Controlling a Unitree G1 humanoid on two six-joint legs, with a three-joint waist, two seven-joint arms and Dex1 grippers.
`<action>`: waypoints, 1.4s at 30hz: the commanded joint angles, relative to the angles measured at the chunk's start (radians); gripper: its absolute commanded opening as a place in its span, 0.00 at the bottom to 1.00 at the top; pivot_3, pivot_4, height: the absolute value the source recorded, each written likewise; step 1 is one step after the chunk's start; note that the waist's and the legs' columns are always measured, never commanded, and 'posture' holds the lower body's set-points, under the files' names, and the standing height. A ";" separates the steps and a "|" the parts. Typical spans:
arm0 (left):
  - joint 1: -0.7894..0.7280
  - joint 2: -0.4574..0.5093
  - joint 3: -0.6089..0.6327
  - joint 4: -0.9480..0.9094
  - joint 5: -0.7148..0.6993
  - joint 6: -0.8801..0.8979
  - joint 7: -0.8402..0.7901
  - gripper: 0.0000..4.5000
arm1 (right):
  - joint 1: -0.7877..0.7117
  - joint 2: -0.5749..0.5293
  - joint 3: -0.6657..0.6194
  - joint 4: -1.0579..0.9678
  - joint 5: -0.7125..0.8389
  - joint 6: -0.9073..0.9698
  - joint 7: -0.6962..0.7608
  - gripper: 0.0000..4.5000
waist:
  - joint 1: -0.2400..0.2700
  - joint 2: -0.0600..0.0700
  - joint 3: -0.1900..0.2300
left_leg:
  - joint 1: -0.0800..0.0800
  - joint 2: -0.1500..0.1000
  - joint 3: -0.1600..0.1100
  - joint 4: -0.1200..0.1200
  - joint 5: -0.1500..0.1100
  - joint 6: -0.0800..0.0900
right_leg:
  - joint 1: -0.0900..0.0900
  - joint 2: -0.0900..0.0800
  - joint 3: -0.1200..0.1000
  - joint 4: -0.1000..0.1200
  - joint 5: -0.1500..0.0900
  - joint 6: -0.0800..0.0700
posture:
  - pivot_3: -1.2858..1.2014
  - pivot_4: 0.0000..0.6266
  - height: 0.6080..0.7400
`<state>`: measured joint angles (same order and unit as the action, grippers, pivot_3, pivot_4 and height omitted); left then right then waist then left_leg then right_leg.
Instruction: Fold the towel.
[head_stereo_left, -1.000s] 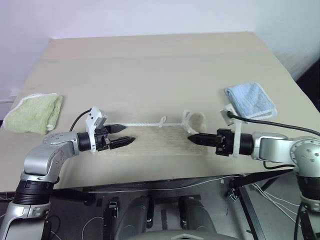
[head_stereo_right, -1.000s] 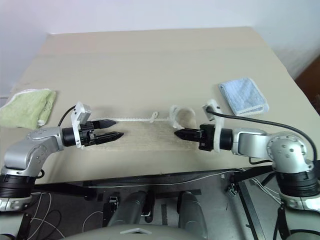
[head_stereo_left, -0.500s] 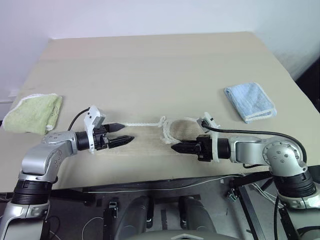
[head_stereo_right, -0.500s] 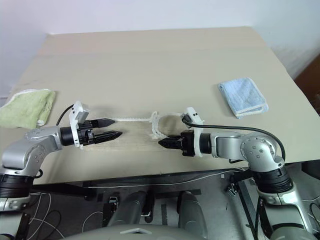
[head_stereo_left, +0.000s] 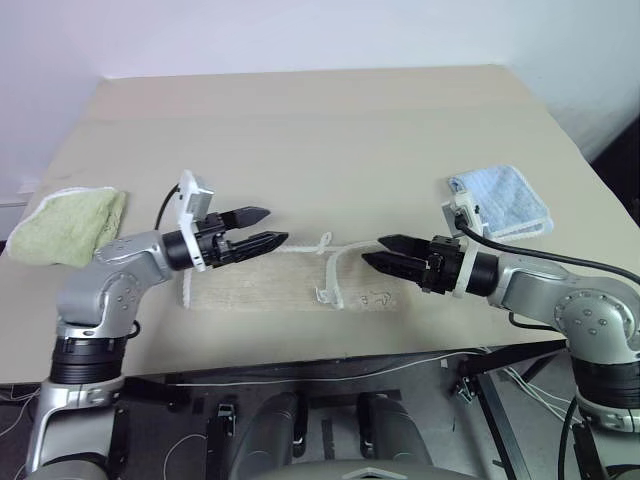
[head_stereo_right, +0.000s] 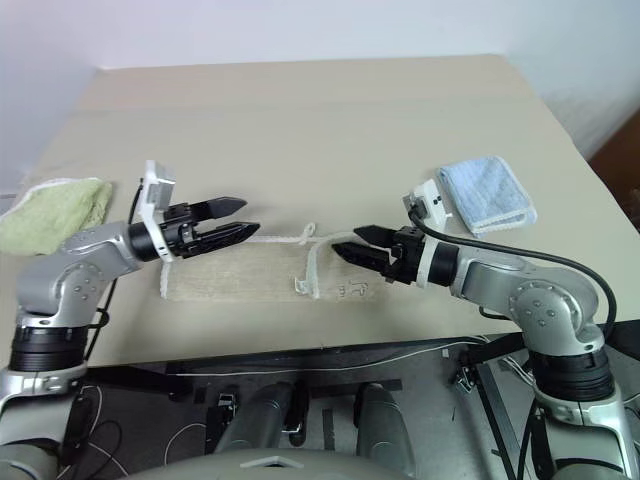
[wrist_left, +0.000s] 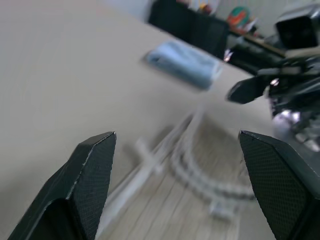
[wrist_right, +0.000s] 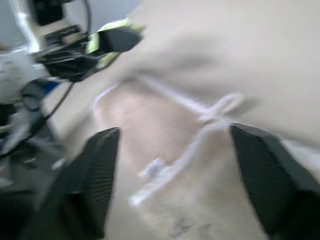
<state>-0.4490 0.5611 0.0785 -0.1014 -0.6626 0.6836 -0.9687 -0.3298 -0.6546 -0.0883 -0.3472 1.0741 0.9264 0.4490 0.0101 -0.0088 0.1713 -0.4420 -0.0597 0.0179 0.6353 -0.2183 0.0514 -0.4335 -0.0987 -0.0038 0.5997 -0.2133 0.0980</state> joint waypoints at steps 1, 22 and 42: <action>-0.025 -0.057 -0.085 -0.004 0.050 -0.080 -0.022 0.63 | 0.005 0.050 0.018 0.026 -0.120 -0.114 0.029 0.48 | -0.001 0.000 0.000 | 0.000 0.000 0.001 0.000 0.000 0.000 | 0.000 0.000 0.001 0.000 0.001 0.001 | 0.52 0.24 1.00; -0.128 -0.257 -0.375 0.135 0.253 -0.223 -0.074 0.01 | 0.013 0.308 0.098 0.278 -0.538 -0.375 0.002 0.00 | -0.001 0.000 0.000 | 0.001 0.000 0.002 0.012 -0.003 0.000 | -0.001 0.000 0.003 0.013 -0.001 -0.002 | 0.52 0.24 1.00; -0.043 -0.313 -0.354 0.223 0.303 -0.284 -0.067 0.01 | 0.004 0.426 0.077 0.404 -0.634 -0.518 0.033 0.00 | -0.009 0.000 0.000 | 0.001 0.000 0.002 0.013 -0.003 -0.001 | -0.002 0.001 0.003 0.014 0.000 -0.001 | 0.52 0.24 1.00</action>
<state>-0.4882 0.2536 -0.3184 0.1695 -0.3236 0.4043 -1.0390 -0.3077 -0.2338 0.0052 0.0531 0.4449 0.4274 0.4800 0.0008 -0.0083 0.1710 -0.4412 -0.0595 0.0203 0.6479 -0.2209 0.0509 -0.4353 -0.0981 -0.0003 0.6143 -0.2138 0.0970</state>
